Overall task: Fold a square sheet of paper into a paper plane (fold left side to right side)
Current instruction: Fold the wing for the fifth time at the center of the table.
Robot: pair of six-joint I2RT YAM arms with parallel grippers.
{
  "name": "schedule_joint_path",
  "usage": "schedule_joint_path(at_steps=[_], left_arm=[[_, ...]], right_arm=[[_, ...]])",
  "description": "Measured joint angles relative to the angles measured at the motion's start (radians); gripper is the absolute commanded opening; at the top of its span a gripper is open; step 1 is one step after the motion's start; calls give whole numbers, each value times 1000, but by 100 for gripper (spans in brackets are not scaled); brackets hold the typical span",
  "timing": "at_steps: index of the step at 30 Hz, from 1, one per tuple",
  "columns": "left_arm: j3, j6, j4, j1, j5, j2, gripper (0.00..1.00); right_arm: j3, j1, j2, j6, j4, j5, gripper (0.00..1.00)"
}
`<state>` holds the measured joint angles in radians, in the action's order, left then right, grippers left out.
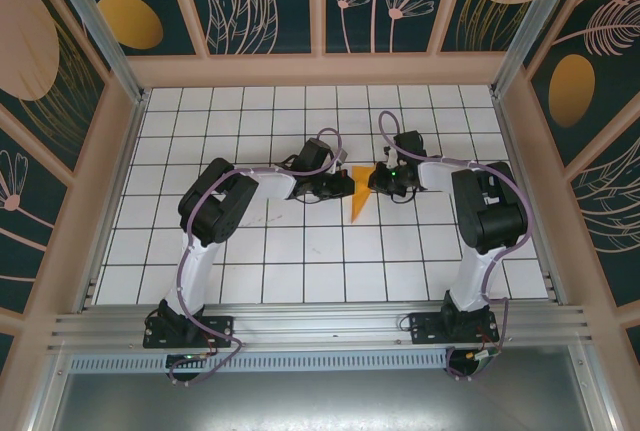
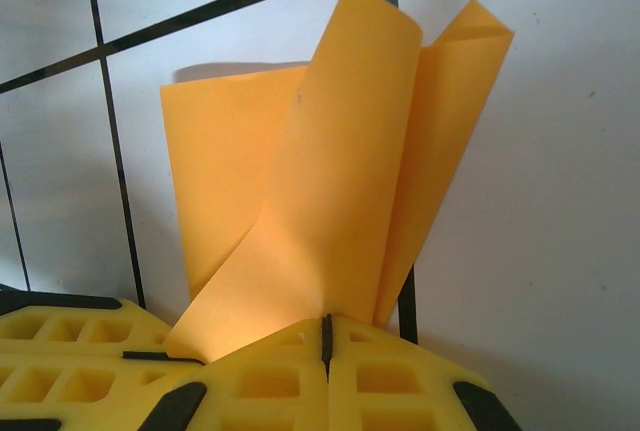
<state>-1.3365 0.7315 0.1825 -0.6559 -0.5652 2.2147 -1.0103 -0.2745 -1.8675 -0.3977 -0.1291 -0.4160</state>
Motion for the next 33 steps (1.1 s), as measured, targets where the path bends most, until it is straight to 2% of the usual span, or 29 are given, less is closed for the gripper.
schedule_joint_path(at_steps=[3,5,11,16,23,33], left_arm=[[1,-12,-17,-4,21,-19,28],[14,-19,-39,3,49,-52,32],[81,-32,-79,48,89,-216,29],[165,8,-3,36,-12,-312,28],[194,91,73,-45,-153,-269,28],[134,112,77,-64,-183,-145,28]], right_arm=[[4,1,0,0,6,-1,0],[5,2,0,0,9,-3,0],[6,3,0,0,12,-6,0],[6,4,0,0,12,-8,0],[6,3,0,0,12,-8,0],[10,5,0,0,17,-11,0]])
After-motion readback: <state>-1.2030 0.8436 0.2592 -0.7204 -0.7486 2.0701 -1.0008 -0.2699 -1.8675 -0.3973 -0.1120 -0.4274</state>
